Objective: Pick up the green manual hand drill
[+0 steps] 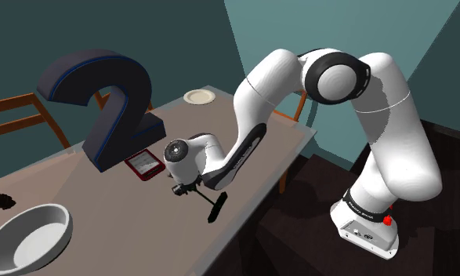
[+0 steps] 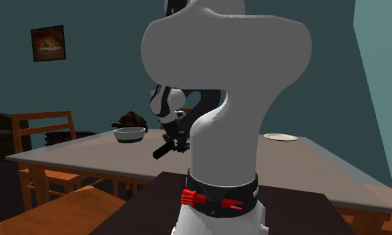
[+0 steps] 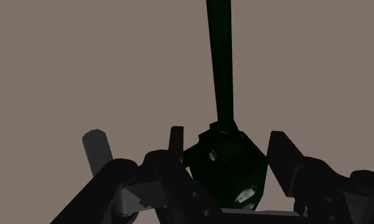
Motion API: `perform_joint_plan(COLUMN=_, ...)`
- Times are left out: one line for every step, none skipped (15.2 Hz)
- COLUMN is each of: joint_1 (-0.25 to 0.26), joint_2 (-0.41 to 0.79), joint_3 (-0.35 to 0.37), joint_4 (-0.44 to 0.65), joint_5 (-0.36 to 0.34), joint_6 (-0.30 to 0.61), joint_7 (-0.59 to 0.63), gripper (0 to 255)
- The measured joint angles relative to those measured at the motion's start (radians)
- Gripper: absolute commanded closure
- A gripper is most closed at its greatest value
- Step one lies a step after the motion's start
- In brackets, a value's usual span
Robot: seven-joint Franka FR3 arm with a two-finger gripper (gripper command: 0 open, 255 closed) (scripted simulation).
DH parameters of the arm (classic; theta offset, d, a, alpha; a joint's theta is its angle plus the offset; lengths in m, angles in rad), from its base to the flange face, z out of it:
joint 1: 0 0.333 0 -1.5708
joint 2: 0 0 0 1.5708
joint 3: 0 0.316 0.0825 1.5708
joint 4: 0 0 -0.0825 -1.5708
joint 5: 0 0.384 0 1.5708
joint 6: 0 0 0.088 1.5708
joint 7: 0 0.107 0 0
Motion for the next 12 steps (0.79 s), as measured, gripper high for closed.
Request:
perform_joint_plan(joint_1=-0.004, joint_2=-0.014, joint_3=0.005, joint_4=-0.007, joint_5=0.007, joint_6=-0.006, joint_7=-0.006, gripper=255)
perform_joint_plan(joint_1=-0.008, joint_2=-0.027, joint_3=0.01, joint_4=-0.014, joint_5=0.013, joint_6=-0.012, joint_7=-0.012, gripper=255)
perform_joint_plan(joint_1=-0.012, joint_2=-0.037, joint_3=0.015, joint_4=-0.015, joint_5=0.02, joint_6=-0.018, joint_7=-0.02, gripper=255)
perform_joint_plan(joint_1=-0.014, joint_2=-0.046, joint_3=0.02, joint_4=-0.016, joint_5=0.027, joint_6=-0.026, joint_7=-0.026, gripper=255)
perform_joint_plan(joint_1=-0.017, joint_2=-0.055, joint_3=0.024, joint_4=-0.017, joint_5=0.033, joint_6=-0.032, joint_7=-0.032, gripper=255)
perform_joint_plan(joint_1=-0.02, joint_2=-0.066, joint_3=0.029, joint_4=-0.02, joint_5=0.04, joint_6=-0.039, joint_7=-0.038, gripper=255)
perform_joint_plan(joint_1=-0.024, joint_2=-0.076, joint_3=0.033, joint_4=-0.023, joint_5=0.047, joint_6=-0.045, joint_7=-0.045, gripper=255)
perform_joint_plan(joint_1=-0.027, joint_2=-0.085, joint_3=0.038, joint_4=-0.022, joint_5=0.055, joint_6=-0.054, joint_7=-0.054, gripper=255)
perform_joint_plan(joint_1=-0.031, joint_2=-0.099, joint_3=0.043, joint_4=-0.031, joint_5=0.061, joint_6=-0.058, joint_7=-0.058, gripper=255)
perform_joint_plan(joint_1=-0.032, joint_2=-0.108, joint_3=0.047, joint_4=-0.032, joint_5=0.067, joint_6=-0.064, joint_7=-0.063, gripper=255)
perform_joint_plan(joint_1=-0.036, joint_2=-0.119, joint_3=0.052, joint_4=-0.035, joint_5=0.075, joint_6=-0.072, joint_7=-0.069, gripper=255)
perform_joint_plan(joint_1=-0.038, joint_2=-0.126, joint_3=0.054, joint_4=-0.038, joint_5=0.078, joint_6=-0.075, joint_7=-0.073, gripper=255)
